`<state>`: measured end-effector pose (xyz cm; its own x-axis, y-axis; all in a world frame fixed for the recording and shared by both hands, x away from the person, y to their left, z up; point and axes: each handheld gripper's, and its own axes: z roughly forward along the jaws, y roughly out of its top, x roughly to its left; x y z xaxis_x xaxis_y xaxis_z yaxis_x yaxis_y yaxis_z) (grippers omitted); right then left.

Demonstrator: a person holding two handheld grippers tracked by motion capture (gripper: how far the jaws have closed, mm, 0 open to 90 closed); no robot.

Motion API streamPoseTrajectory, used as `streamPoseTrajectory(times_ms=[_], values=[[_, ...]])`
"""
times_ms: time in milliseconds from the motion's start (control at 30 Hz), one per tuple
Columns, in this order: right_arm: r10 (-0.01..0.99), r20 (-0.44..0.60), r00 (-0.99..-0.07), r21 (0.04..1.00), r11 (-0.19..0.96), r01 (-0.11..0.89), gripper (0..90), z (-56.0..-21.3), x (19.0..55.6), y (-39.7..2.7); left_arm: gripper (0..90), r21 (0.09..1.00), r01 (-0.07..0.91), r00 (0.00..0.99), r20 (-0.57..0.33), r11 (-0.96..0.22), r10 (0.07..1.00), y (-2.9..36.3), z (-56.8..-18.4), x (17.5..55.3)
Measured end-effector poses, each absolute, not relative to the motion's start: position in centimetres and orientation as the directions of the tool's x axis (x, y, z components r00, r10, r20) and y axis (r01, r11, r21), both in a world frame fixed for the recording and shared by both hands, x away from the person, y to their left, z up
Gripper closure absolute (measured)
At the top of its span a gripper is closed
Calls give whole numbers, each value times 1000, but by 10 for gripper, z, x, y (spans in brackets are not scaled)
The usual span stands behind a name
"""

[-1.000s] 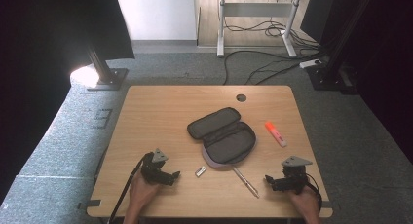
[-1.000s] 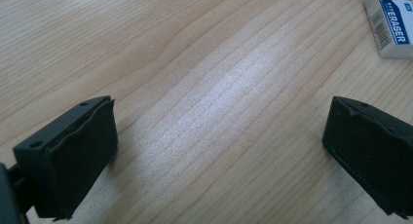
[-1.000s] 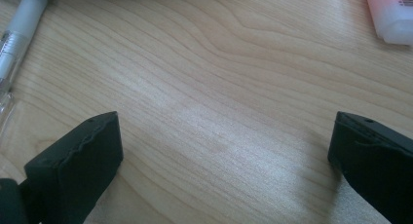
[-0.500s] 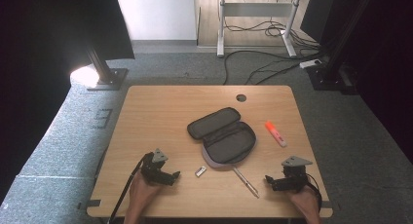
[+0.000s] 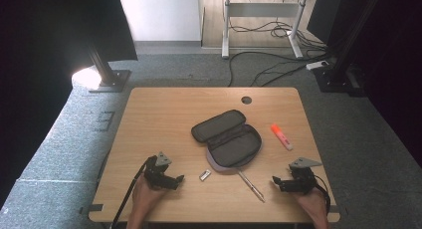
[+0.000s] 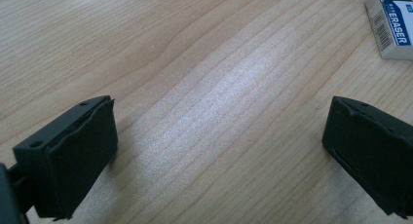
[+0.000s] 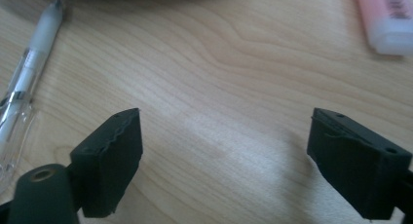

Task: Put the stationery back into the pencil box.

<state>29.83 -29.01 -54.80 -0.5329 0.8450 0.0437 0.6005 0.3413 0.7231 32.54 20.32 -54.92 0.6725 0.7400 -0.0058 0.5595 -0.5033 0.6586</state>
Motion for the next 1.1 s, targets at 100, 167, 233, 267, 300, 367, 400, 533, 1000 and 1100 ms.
streamPoseTrajectory(times_ms=[100,167,233,267,300,367,400,533,1000,1100], values=[[856,43,-516,727,327,604,138,-546,300,-295,0,659,560,671,-6,-502,741,203,-549,325],[858,46,-511,727,322,606,148,-545,302,-298,0,659,560,670,-5,-502,742,203,-549,325],[863,42,-504,727,319,607,163,-543,303,-300,0,659,561,671,-6,-502,742,203,-549,325],[864,40,-502,728,319,607,170,-543,303,-301,0,659,561,670,-6,-501,742,203,-549,325],[864,39,-502,730,319,605,178,-542,304,-302,0,659,561,669,-5,-501,743,203,-549,325],[866,32,-499,731,320,602,208,-540,306,-305,0,659,561,669,-5,-501,743,203,-549,325],[868,30,-495,733,318,602,218,-538,308,-306,0,659,561,669,-5,-501,743,203,-549,325],[873,28,-486,734,312,603,252,-536,314,-309,0,659,562,668,-5,-499,744,203,-549,325],[878,0,-478,732,326,598,374,-526,341,-311,0,660,563,666,-5,-498,746,203,-549,325],[881,-3,-474,733,324,598,395,-523,347,-312,0,660,563,666,-5,-498,746,203,-549,325]])
